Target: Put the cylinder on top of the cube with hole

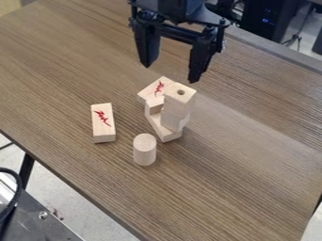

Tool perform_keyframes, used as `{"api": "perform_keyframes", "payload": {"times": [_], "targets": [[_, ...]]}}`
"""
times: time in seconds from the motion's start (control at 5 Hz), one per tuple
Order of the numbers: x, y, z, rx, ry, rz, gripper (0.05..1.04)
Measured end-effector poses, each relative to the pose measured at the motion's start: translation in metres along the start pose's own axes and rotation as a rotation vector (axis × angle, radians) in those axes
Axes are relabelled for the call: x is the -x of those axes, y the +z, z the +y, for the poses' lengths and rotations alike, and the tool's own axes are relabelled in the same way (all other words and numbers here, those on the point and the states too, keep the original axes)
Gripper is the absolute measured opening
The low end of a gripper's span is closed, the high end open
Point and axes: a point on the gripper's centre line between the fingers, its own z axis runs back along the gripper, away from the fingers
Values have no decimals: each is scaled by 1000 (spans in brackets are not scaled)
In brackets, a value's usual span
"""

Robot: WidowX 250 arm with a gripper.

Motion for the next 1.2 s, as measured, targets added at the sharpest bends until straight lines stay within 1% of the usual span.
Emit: {"api": "perform_keyframes", "payload": {"times": [0.2, 0.4, 0.6, 0.8, 1.0, 1.2], "targets": [[4, -7, 1, -5, 0, 29, 999], [35, -27, 12, -42, -10, 153, 999], [66, -36, 22, -61, -33, 237, 999], [76, -41, 26, -52, -34, 258, 1000], [75, -47, 24, -36, -46, 236, 999], [69, -56, 18, -15, -71, 221, 999]]}}
